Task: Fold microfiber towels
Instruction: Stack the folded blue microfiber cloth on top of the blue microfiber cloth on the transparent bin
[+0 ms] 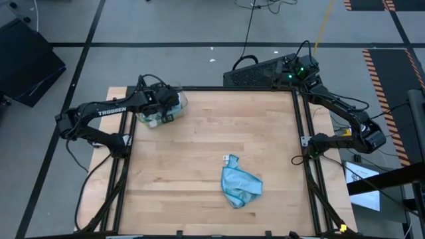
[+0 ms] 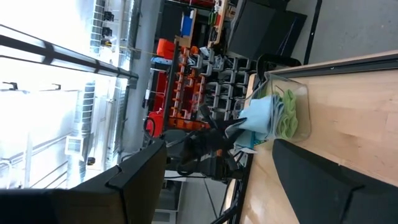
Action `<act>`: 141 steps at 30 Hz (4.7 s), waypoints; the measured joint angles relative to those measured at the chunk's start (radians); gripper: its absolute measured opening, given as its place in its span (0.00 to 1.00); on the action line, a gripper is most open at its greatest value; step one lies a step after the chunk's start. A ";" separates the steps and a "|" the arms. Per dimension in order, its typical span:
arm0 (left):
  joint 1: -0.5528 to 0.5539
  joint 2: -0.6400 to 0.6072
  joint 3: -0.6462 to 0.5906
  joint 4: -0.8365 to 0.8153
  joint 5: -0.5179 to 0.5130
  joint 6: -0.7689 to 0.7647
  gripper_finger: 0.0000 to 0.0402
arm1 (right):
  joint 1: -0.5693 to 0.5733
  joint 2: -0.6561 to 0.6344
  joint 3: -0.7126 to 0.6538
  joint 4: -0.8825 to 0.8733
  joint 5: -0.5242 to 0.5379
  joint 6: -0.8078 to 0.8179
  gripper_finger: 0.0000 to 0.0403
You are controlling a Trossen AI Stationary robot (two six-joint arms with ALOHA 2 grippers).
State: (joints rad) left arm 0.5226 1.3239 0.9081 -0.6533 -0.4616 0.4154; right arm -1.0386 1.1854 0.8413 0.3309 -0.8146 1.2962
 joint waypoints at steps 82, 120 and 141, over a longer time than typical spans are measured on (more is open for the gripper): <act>0.081 -0.001 0.140 -0.549 -0.064 -0.630 0.68 | 0.000 0.000 0.000 0.000 0.028 -0.033 0.71; 0.107 0.000 0.046 -0.560 0.055 -0.062 0.19 | 0.000 0.000 0.000 0.001 0.000 -0.021 0.71; 0.298 -0.001 0.331 -0.572 0.244 -0.742 0.43 | 0.000 0.000 0.000 -0.002 0.002 -0.025 0.71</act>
State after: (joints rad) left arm 0.8209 1.3231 1.2386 -1.2252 -0.2176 -0.3266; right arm -1.0389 1.1854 0.8413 0.3290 -0.8124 1.2713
